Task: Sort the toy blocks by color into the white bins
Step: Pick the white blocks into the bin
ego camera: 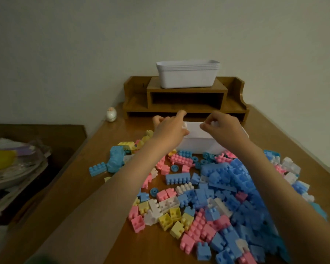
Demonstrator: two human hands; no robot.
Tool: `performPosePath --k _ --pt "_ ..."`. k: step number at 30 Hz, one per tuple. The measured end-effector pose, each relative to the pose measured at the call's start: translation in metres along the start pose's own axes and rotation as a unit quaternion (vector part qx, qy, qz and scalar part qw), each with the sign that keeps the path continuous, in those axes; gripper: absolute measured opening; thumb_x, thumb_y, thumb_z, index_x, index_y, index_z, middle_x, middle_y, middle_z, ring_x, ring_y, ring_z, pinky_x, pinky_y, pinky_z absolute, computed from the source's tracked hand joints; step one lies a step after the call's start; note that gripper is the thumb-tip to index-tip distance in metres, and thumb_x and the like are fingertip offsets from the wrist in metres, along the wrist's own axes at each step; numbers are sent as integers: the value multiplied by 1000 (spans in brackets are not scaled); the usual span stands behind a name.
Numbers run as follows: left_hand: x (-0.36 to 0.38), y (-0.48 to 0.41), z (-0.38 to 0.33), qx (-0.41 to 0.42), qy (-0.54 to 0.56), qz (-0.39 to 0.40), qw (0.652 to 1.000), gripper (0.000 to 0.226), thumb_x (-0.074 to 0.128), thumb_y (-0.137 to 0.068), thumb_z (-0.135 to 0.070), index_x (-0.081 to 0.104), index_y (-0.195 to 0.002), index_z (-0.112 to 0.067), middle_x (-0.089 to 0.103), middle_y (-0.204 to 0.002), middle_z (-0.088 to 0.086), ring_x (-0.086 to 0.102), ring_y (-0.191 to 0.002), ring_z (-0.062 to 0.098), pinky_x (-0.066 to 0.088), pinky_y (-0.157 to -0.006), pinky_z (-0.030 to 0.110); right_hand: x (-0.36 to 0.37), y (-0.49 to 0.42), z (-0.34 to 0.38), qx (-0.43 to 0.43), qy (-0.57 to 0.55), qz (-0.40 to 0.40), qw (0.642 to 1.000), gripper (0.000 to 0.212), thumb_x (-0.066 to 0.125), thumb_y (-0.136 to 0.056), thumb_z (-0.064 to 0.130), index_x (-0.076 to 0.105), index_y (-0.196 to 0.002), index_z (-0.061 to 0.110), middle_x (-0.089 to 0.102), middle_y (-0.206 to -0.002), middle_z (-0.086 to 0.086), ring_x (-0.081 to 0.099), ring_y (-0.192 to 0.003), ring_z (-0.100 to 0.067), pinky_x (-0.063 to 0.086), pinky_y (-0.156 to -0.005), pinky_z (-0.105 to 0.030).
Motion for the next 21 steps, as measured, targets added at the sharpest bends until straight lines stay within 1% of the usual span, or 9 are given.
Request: performPosePath --k 2,3,5,7,10,13,16,18,21 --pt "13 -10 0 -16 -24 53 998 49 41 -100 -36 24 -143 -23 61 -113 5 46 -112 27 25 -93 36 4 -13 -6 19 3 -4 1000 20 58 -90 31 58 -100 14 59 -97 -1 52 -86 -13 40 -67 -21" --pt "21 -14 2 -30 -28 95 995 53 36 -100 -40 18 -147 -23 58 -123 9 43 -117 31 26 -95 37 8 -19 -11 32 20 12 999 23 58 -90 33 58 -102 14 60 -100 -3 54 -88 -15 45 -73 -26" --pt "28 -15 4 -40 -25 161 986 59 29 -100 -46 5 -150 -26 38 -146 11 30 -130 39 29 -101 43 22 -27 -22 48 88 82 992 32 55 -89 40 56 -109 15 61 -110 -6 55 -97 -20 47 -86 -36" --pt "25 -9 2 -2 -29 160 987 57 28 -102 -41 3 -151 -25 23 -155 7 24 -137 38 29 -106 46 34 -27 -27 64 140 144 978 44 47 -91 48 52 -120 16 58 -122 -8 53 -110 -24 41 -99 -44" --pt "9 7 11 40 -21 91 995 53 37 -101 -21 15 -149 -19 23 -152 8 28 -136 30 30 -106 41 42 -22 -25 66 137 134 979 55 36 -94 52 37 -138 19 49 -137 -8 45 -126 -28 27 -109 -51" --pt "-5 32 41 17 -38 52 998 53 45 -93 -5 30 -142 -19 31 -141 5 32 -129 25 33 -101 37 41 -10 -6 12 90 97 991 53 41 -95 44 32 -141 19 47 -138 -7 47 -124 -25 35 -106 -48" --pt "-9 68 69 10 -54 24 998 58 45 -87 5 39 -138 -23 38 -138 -1 34 -128 19 32 -102 34 37 14 24 -49 34 142 988 49 53 -94 26 34 -138 17 57 -118 -2 56 -109 -19 45 -92 -29" --pt "-7 85 80 22 -82 19 996 58 45 -88 2 42 -137 -29 41 -138 -6 36 -128 17 29 -104 35 37 31 40 -90 34 199 975 36 52 -94 18 43 -129 17 61 -106 0 58 -96 -15 46 -83 -24" --pt "-3 97 90 9 -79 26 997 41 40 -97 -13 47 -133 -31 46 -136 -7 40 -126 16 26 -105 37 47 49 54 -137 44 252 957 21 49 -94 13 59 -111 19 64 -106 3 56 -91 -8 46 -80 -17"
Point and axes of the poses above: each hand's wrist, its own y-axis away from the middle knuckle, its own x-axis out of the palm, z = x × y, the point moved 3 cm from there along -y, towards the middle knuckle
